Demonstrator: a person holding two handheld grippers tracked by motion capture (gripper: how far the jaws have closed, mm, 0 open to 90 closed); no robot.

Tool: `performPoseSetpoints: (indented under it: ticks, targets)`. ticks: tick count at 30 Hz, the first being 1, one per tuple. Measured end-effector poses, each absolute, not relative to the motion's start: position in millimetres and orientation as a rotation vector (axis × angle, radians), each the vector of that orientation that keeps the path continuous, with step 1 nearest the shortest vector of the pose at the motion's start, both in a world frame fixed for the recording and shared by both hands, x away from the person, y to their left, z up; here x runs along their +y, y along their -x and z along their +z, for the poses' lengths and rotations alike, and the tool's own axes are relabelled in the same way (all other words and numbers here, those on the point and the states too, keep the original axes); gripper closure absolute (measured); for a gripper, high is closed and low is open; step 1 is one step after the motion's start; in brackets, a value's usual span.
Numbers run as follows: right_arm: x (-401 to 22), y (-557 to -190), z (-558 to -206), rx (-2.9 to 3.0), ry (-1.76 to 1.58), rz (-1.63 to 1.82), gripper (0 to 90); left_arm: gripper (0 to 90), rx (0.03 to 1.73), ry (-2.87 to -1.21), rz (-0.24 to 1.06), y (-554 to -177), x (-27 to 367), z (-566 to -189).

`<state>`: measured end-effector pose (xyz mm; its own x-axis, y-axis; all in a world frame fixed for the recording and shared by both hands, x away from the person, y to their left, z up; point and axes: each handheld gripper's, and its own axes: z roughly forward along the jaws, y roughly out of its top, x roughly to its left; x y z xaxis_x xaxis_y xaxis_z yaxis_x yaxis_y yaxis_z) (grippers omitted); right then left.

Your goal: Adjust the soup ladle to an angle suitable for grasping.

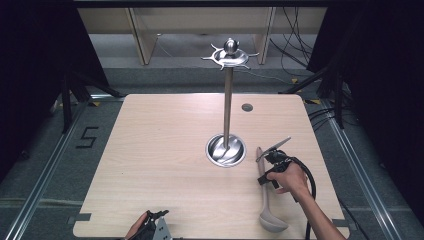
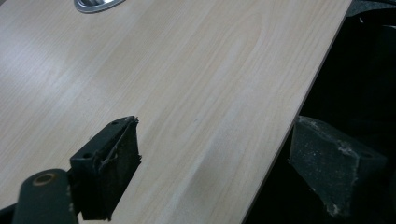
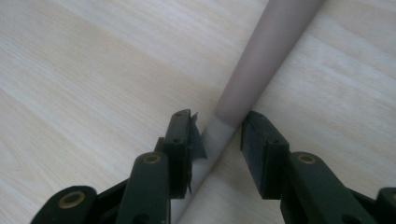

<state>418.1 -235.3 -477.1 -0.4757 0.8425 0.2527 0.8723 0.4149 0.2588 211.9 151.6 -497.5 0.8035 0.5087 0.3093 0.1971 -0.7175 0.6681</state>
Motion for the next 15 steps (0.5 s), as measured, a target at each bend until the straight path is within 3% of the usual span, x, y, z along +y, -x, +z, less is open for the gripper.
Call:
performPoseSetpoints:
  ticks: [15]
  targets:
    - [-249, -405, -463, -2.449, 1.591, -0.790, 75.7, 15.0, 0.516, -2.355, 0.624, -212, 152, -497]
